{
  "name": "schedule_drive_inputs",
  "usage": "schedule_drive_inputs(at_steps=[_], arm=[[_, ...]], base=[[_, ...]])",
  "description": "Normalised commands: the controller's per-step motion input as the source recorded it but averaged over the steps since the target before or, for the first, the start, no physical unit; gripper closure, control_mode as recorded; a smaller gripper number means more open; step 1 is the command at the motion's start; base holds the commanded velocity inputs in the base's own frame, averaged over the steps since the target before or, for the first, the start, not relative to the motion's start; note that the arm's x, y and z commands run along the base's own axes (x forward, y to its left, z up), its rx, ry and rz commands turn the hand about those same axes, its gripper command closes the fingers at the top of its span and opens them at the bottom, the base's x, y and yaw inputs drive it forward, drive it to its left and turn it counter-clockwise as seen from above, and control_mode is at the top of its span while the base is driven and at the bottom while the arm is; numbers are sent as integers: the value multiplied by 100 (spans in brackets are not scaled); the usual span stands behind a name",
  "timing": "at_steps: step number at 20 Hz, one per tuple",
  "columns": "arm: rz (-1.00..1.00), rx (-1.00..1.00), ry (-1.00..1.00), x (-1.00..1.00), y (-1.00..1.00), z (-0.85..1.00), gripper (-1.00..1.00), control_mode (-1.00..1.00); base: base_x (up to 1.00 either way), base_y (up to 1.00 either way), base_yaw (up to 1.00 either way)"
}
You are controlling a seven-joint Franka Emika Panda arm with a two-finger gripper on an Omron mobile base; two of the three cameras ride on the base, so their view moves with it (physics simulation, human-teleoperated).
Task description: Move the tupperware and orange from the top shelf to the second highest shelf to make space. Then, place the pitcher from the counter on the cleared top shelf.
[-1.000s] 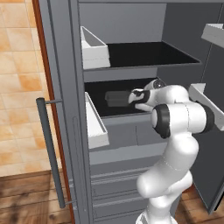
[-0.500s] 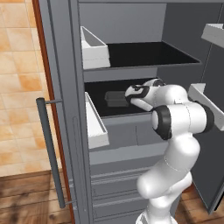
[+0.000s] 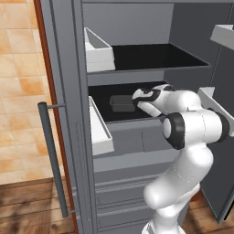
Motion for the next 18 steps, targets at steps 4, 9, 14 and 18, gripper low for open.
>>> schedule_drive_inputs(at_steps=[4, 9, 14, 18], arm=[[0, -4, 0, -56, 9, 71, -100, -100], [2, -12, 0, -70, 42, 74, -100, -100], [4, -14, 5, -69, 58, 100, -100, -100], [4, -12, 11, -67, 54, 100, -100, -100]], base=[[0, 0, 0], [0, 0, 0], [0, 0, 0], [0, 0, 0]])
